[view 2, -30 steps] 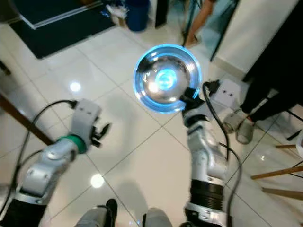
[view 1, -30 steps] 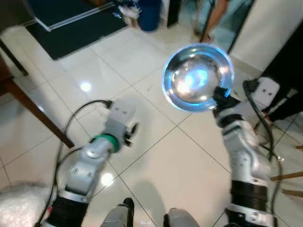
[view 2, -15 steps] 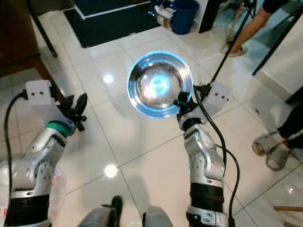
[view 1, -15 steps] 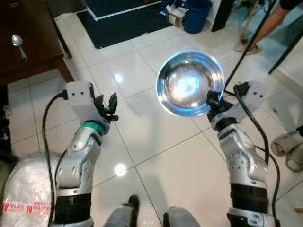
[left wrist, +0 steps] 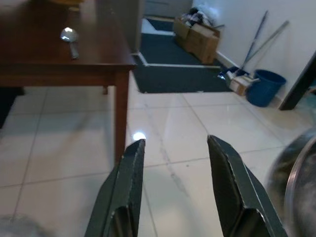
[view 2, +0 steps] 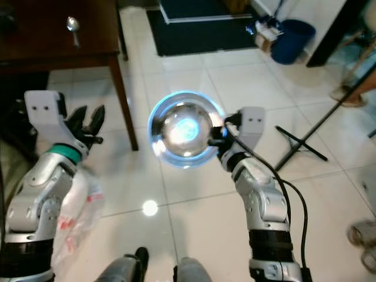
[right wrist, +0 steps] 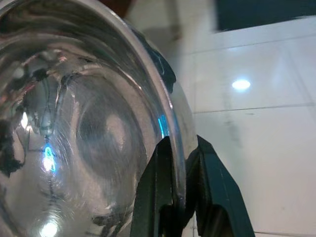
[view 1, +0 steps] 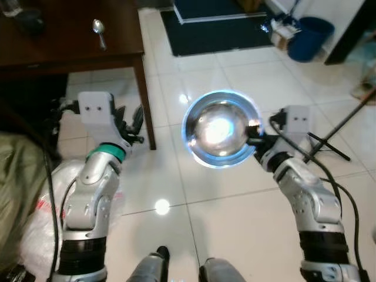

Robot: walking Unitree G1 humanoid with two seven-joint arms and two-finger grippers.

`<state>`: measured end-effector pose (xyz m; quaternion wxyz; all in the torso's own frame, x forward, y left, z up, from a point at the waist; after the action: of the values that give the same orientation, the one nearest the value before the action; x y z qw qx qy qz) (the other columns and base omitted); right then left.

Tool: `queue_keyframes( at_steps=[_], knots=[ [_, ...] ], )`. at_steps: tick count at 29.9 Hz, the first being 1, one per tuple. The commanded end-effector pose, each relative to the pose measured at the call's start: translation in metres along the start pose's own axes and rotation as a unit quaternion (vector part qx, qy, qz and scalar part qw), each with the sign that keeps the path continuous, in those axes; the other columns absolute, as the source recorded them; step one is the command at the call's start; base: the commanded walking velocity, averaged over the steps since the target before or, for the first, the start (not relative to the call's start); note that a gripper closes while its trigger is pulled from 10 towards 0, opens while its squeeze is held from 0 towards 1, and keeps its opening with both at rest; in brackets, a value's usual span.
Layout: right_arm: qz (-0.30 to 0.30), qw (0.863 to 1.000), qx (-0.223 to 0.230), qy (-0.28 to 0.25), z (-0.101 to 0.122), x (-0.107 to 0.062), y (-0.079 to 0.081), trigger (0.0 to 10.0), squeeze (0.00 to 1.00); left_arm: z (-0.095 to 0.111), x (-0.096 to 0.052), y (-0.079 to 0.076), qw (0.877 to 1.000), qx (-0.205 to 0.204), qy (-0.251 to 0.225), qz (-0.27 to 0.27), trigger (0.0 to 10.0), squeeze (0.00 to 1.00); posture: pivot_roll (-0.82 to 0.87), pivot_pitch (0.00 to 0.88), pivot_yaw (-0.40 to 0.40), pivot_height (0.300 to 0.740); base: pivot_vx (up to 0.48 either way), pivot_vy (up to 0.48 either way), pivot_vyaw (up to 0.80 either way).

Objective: Setting the table

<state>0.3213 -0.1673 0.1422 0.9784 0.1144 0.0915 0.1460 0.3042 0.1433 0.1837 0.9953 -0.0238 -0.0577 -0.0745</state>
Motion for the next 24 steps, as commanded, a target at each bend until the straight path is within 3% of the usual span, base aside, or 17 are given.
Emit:
queue_keyframes(
  at_steps=[1, 8, 9, 11, 12, 15, 24],
  knots=[
    [0.013, 1.000, -0.021, 0.003, -0.001, -0.002, 0.000, 10.0, 0.18, 0.001, -0.003, -0.002, 1.000, 0.012, -0.003, -0.010, 10.0, 0.00, -0.14, 0.007, 0.041, 0.740, 0.000, 0.000, 0.79],
    [0.009, 0.999, -0.036, -0.008, 0.005, -0.003, -0.003, 10.0, 0.18, 0.002, -0.007, -0.002, 0.999, 0.046, -0.002, -0.028, 10.0, 0.00, -0.14, 0.011, 0.038, 0.740, 0.000, 0.000, 0.79],
    [0.001, 0.999, -0.029, -0.023, 0.010, -0.003, -0.005, 10.0, 0.17, 0.001, -0.008, -0.004, 0.998, 0.061, 0.001, -0.034, 10.0, 0.00, -0.13, 0.012, 0.039, 0.740, 0.000, 0.000, 0.79],
    [-0.032, 0.997, 0.018, -0.072, 0.023, -0.004, -0.010, 10.0, 0.02, -0.002, -0.005, -0.009, 0.996, 0.080, 0.003, -0.043, 10.0, 0.00, -0.14, 0.011, 0.043, 0.740, 0.000, 0.000, 0.24],
    [-0.047, 0.994, 0.038, -0.089, 0.027, -0.005, -0.012, 10.0, 0.00, -0.003, -0.003, -0.011, 0.996, 0.082, 0.003, -0.044, 10.0, 0.00, -0.14, 0.011, 0.044, 0.740, 0.000, 0.000, 0.00],
    [-0.060, 0.990, 0.072, -0.109, 0.031, -0.007, -0.015, 10.0, 0.00, -0.004, 0.000, -0.014, 0.995, 0.086, -0.001, -0.049, 10.0, 0.00, -0.15, 0.010, 0.046, 0.740, 0.000, 0.000, 0.00],
    [-0.084, 0.983, 0.099, -0.126, 0.027, -0.011, -0.020, 10.0, 0.00, -0.005, 0.005, -0.023, 0.994, 0.089, 0.001, -0.069, 10.0, 0.00, -0.16, 0.009, 0.049, 0.740, 0.081, 0.000, 0.00]
  ],
)
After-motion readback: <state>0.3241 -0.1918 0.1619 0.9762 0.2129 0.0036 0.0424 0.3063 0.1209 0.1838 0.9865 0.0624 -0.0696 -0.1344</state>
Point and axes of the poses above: a point about 5 cm out from each wrist's last joint towards the gripper, its own x axis pointing out of the wrist towards the gripper, its own z axis along the axis of the wrist's last joint, y = z × x, the point moved 1 cm from there along x, pointing out of the wrist towards the gripper, and after that the axes turned 7 degrees about x, right-handed, at the moved point
